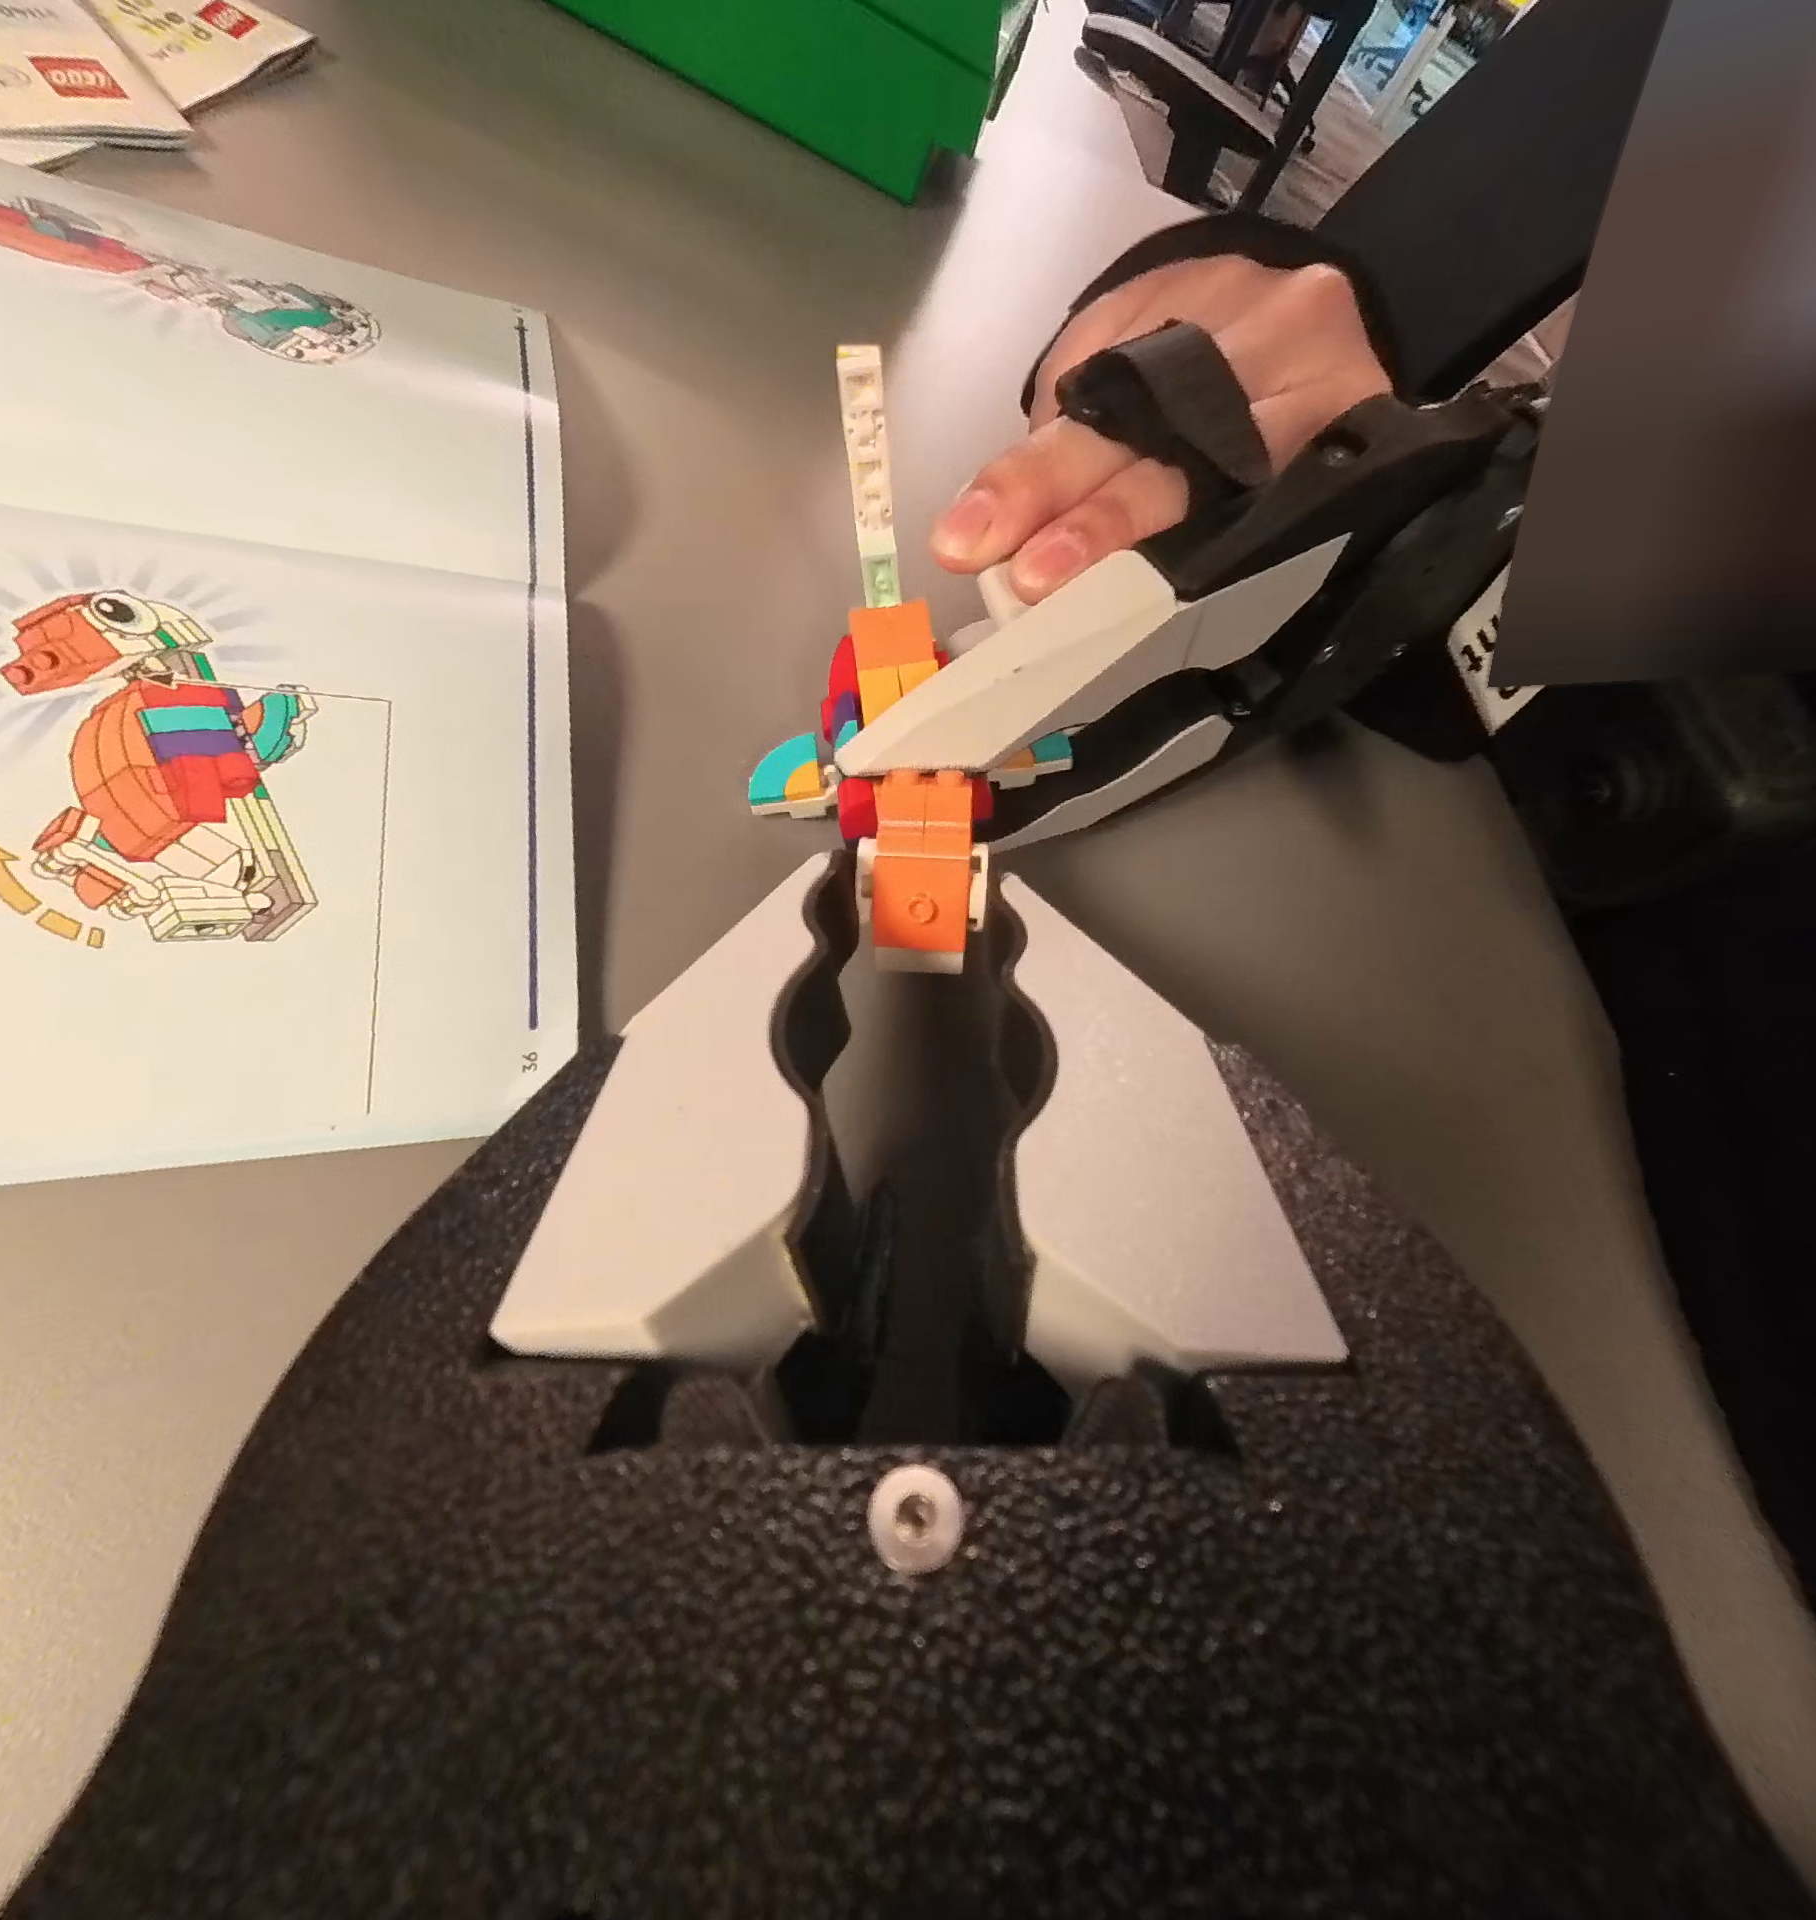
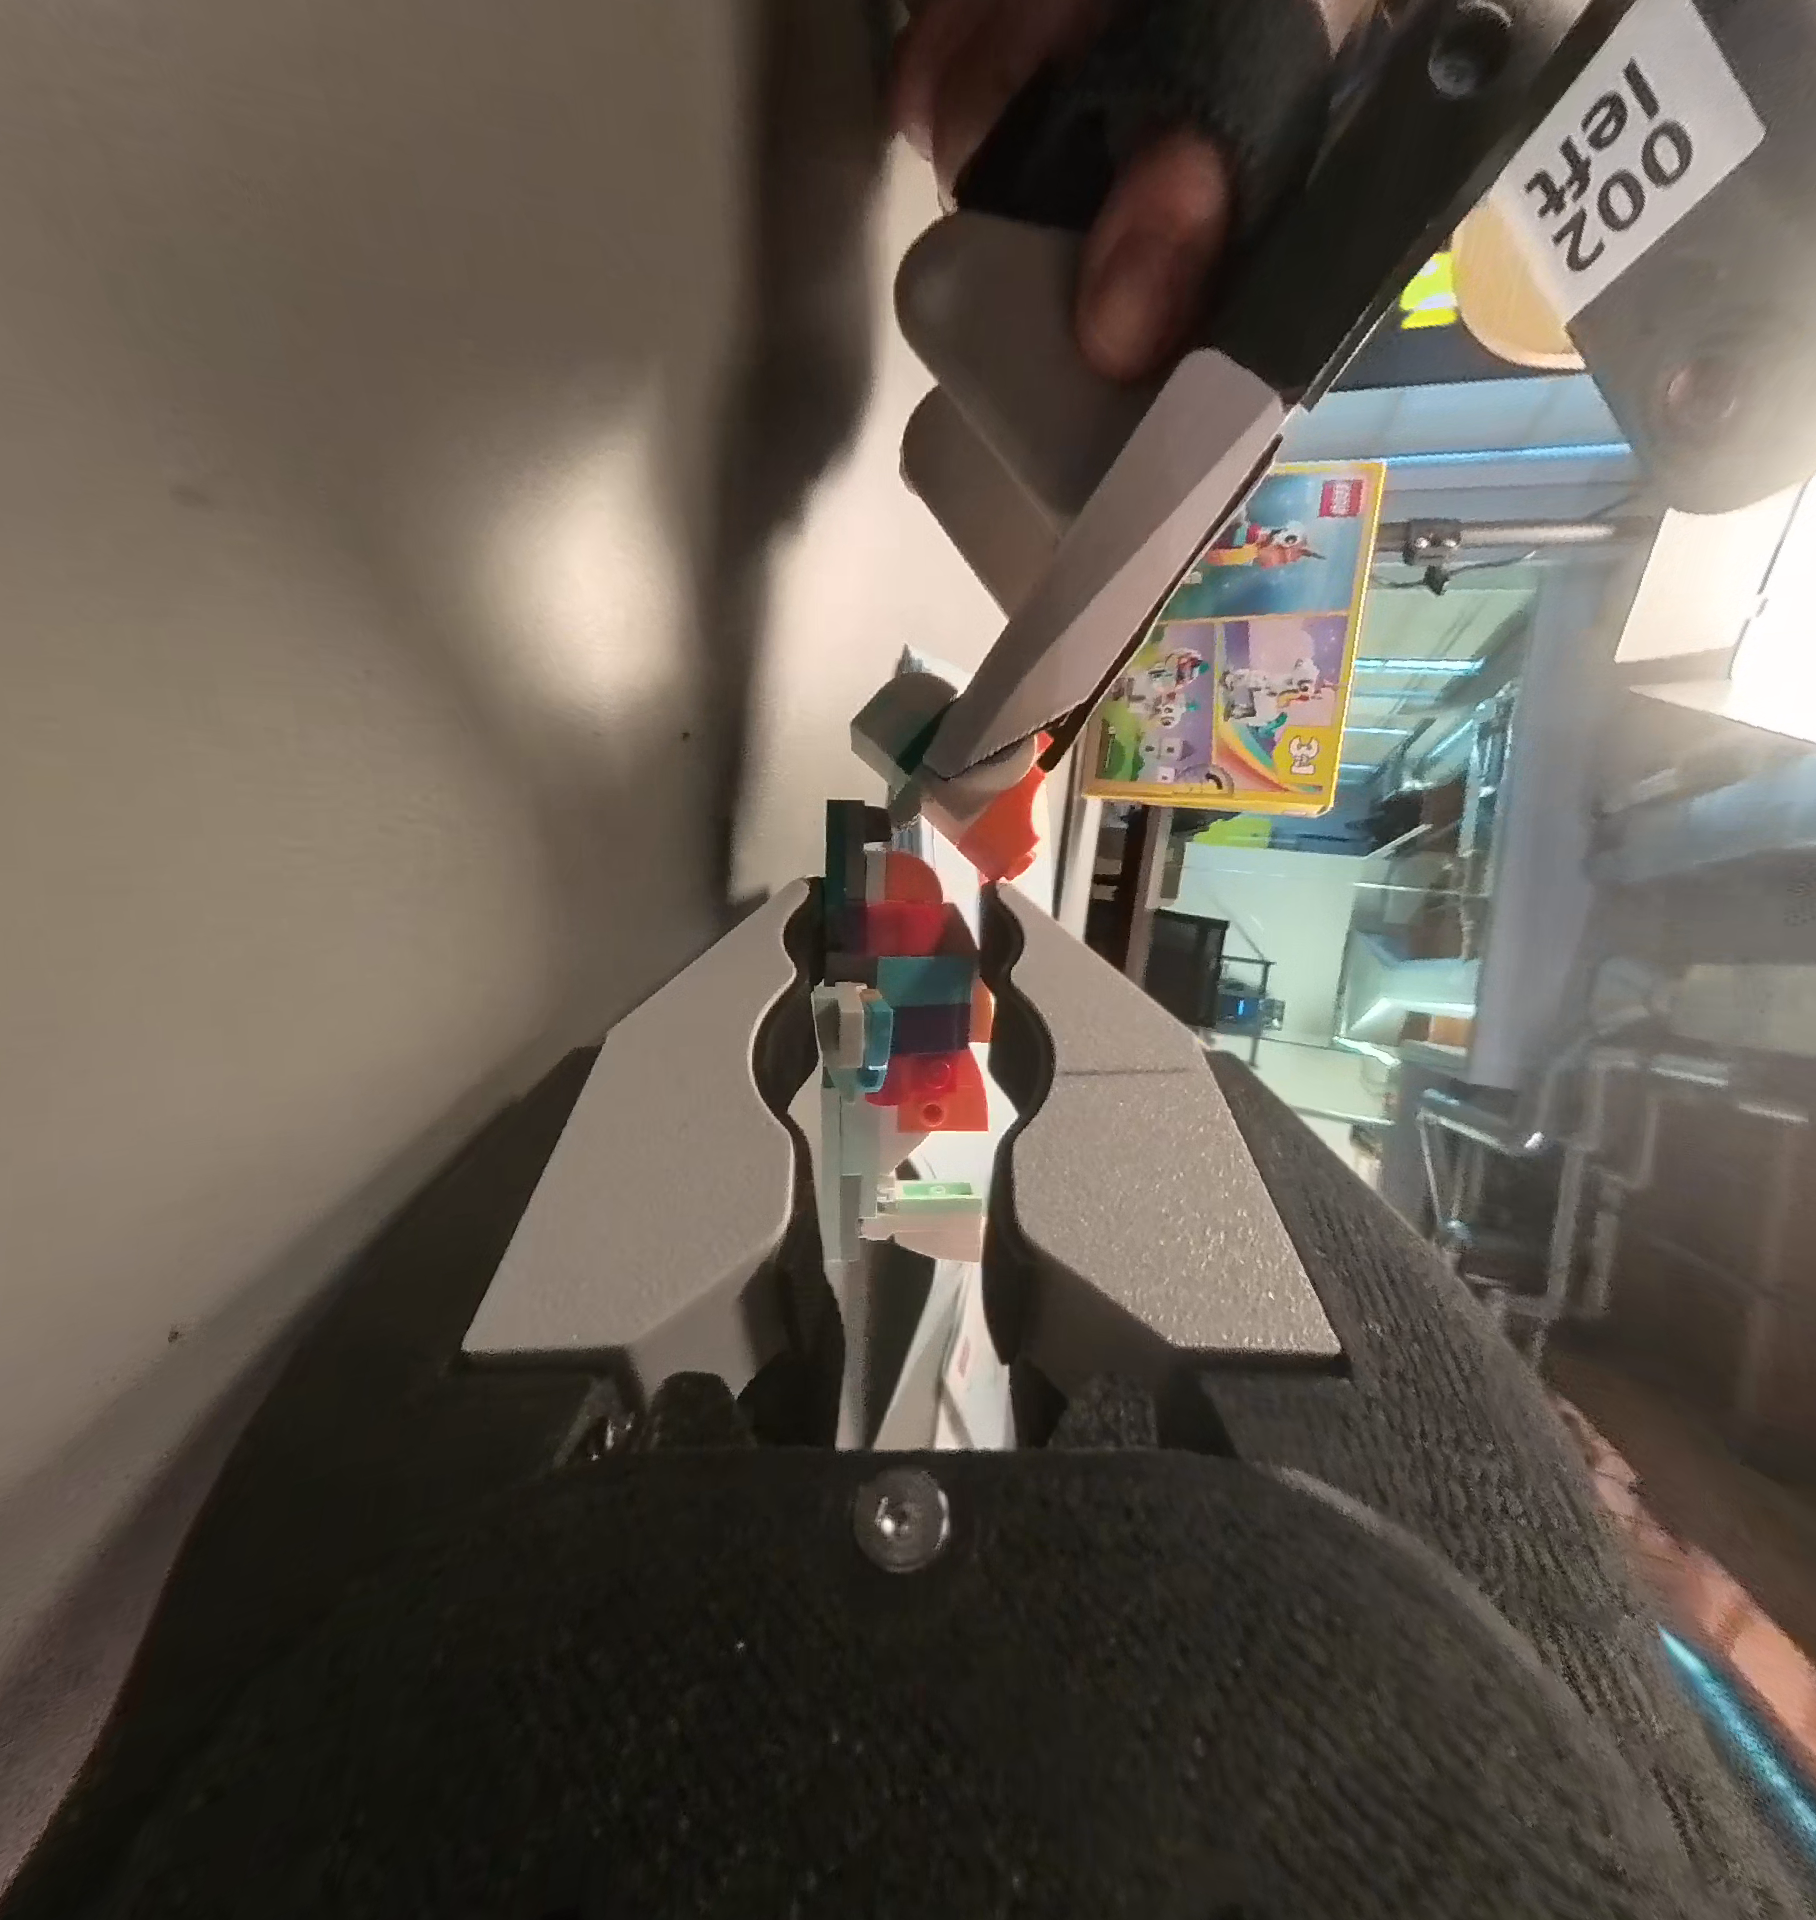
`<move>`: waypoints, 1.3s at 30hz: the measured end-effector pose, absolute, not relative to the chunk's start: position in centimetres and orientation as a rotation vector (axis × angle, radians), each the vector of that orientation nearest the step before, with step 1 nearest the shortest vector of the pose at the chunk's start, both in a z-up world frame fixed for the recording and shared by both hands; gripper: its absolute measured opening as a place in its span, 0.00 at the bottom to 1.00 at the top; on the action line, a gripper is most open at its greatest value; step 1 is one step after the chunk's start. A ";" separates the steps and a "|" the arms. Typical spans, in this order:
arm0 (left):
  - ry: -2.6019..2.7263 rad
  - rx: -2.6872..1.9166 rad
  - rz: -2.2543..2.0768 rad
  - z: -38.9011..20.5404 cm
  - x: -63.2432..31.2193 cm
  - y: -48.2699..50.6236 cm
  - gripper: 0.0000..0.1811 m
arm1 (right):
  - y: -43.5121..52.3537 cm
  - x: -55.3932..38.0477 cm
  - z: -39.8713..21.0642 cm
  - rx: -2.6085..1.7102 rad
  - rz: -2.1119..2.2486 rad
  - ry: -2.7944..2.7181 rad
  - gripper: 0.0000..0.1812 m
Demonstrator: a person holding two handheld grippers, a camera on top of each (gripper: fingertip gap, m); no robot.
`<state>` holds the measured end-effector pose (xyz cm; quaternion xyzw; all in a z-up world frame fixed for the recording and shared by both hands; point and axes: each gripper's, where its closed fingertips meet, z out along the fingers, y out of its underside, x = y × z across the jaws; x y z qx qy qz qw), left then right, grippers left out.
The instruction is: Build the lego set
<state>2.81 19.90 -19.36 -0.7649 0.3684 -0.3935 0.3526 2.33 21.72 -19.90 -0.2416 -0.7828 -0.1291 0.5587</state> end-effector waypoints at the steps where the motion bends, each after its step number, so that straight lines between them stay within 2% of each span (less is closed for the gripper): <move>1: 0.952 -1.983 -1.016 -19.4 2.8 19.9 0.12 | 21.7 2.3 -20.0 -0.583 -0.294 -1.846 0.15; 39: 0.961 -2.044 -0.978 -20.3 2.6 19.9 0.12 | 21.4 2.2 -20.1 -0.625 -0.195 -1.806 0.15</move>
